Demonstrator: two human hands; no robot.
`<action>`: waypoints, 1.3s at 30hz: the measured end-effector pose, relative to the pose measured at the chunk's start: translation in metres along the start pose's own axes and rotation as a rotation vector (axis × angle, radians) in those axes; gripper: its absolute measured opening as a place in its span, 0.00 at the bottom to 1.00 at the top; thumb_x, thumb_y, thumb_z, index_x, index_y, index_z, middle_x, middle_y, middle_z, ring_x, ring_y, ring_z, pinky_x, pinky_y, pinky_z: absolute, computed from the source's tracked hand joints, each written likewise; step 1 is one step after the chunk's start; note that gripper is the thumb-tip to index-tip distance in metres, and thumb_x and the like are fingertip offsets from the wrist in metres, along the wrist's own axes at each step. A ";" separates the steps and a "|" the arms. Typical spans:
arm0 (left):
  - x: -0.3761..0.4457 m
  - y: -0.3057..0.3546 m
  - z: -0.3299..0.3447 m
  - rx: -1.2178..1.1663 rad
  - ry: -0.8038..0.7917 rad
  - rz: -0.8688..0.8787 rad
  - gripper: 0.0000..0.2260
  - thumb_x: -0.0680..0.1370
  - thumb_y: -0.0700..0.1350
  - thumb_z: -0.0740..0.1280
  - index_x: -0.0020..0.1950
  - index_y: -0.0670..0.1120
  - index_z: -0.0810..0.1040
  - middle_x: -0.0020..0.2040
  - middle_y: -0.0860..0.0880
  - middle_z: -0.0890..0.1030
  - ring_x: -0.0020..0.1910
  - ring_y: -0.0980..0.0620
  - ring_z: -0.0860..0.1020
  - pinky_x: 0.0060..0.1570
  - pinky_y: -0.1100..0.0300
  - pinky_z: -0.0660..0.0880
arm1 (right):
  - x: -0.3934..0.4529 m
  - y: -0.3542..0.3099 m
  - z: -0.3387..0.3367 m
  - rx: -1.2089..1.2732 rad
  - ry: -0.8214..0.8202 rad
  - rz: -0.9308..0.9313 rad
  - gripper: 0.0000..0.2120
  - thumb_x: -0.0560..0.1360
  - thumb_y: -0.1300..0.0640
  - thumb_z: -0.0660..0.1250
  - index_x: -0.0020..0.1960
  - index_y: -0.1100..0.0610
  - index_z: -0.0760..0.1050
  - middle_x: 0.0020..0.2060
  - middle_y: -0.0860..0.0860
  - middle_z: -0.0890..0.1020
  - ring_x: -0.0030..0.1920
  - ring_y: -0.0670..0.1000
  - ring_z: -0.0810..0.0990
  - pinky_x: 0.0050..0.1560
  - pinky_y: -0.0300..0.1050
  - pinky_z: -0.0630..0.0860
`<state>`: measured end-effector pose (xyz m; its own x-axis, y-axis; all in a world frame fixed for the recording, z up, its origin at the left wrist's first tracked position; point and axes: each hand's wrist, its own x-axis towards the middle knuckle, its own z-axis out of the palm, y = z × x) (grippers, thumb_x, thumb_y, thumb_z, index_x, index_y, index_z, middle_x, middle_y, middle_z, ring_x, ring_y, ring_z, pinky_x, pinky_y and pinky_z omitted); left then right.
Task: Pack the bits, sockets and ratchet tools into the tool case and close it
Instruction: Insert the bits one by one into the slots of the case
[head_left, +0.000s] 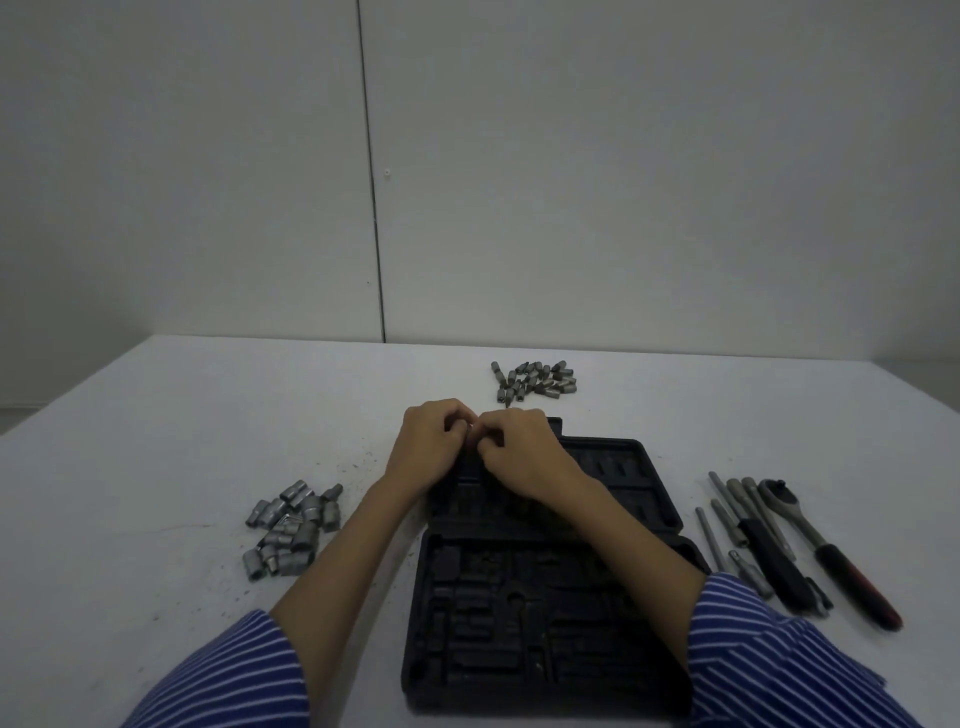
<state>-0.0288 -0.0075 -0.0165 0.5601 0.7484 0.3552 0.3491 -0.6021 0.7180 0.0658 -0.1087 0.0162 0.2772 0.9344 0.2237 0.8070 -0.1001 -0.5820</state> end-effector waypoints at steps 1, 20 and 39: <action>0.002 0.001 0.000 0.014 -0.006 0.004 0.11 0.73 0.33 0.61 0.45 0.43 0.82 0.42 0.48 0.83 0.42 0.53 0.78 0.43 0.65 0.72 | 0.002 0.000 -0.002 -0.014 0.004 0.002 0.13 0.73 0.66 0.59 0.48 0.60 0.82 0.41 0.55 0.83 0.36 0.51 0.76 0.36 0.34 0.68; 0.036 0.003 0.026 0.191 -0.162 -0.004 0.10 0.76 0.38 0.61 0.53 0.42 0.80 0.55 0.42 0.79 0.57 0.46 0.74 0.56 0.53 0.71 | 0.066 0.044 -0.012 -0.282 0.134 0.152 0.09 0.74 0.64 0.59 0.47 0.64 0.78 0.49 0.58 0.80 0.51 0.57 0.76 0.45 0.45 0.70; 0.039 -0.007 0.030 0.181 -0.157 0.029 0.11 0.76 0.39 0.60 0.49 0.42 0.82 0.50 0.42 0.81 0.53 0.44 0.75 0.53 0.51 0.72 | 0.075 0.059 -0.003 -0.190 0.102 0.232 0.07 0.73 0.62 0.63 0.49 0.61 0.77 0.51 0.58 0.80 0.52 0.56 0.76 0.44 0.42 0.68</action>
<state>0.0136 0.0174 -0.0255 0.6766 0.6865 0.2664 0.4525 -0.6730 0.5851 0.1353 -0.0456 0.0011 0.5081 0.8413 0.1847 0.7966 -0.3775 -0.4722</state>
